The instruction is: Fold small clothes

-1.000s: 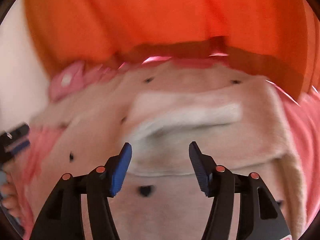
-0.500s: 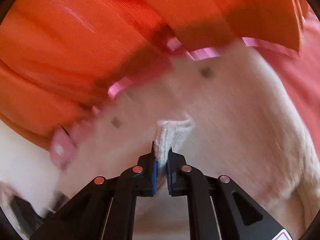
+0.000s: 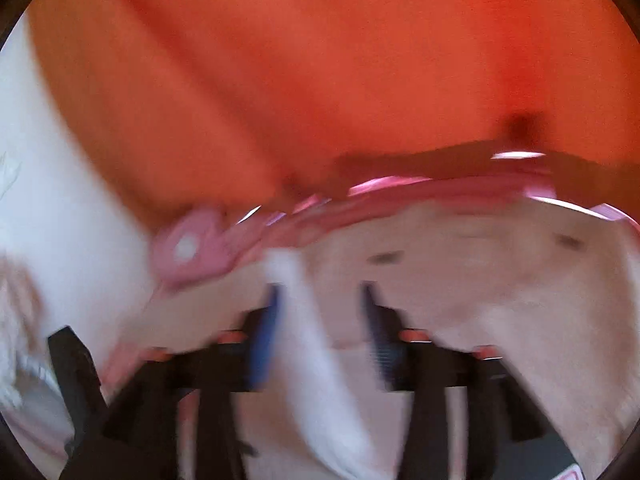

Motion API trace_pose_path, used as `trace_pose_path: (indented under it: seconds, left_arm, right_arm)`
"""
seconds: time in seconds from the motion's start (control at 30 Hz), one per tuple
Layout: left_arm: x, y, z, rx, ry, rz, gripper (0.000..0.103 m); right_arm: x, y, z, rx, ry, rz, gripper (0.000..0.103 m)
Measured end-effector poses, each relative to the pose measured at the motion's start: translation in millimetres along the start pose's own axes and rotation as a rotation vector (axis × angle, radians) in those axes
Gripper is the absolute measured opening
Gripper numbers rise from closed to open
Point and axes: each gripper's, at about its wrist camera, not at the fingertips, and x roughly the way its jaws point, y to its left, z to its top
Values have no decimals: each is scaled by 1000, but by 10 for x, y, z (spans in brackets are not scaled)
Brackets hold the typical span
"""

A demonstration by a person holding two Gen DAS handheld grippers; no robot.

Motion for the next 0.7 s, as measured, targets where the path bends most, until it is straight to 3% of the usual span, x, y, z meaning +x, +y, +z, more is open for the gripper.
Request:
trace_pose_path:
  seconds: [0.07,0.13,0.27,0.37,0.43,0.57,0.7]
  left_arm:
    - [66,-41,-23,-8,29,-30,98]
    - [91,-144,-64,10,35,-46,98]
    - [95,-346,-152,81,41,-63,98]
    - [198,-556,-155,107,77,-125,98]
    - [228,-672,-222,139,95,-129,98]
    - [173,-795,-333,166,59,-48,98]
    - [-90,-675,-190,164,-50,8,98]
  right_arm:
    - [-166,-447,-74,68,-13,-139,60]
    - [-166,-790,-122,175,26,-176,60]
    - [-45,-711,-106,183,50,-111,60]
    - [-97,-675,-81,130,47,-223,60]
    - [-99,-737,-111,150,44,-244,60]
    - [74,-680,-207,178,131,-34,60]
    - [620,-187,-216,67,253,106,60]
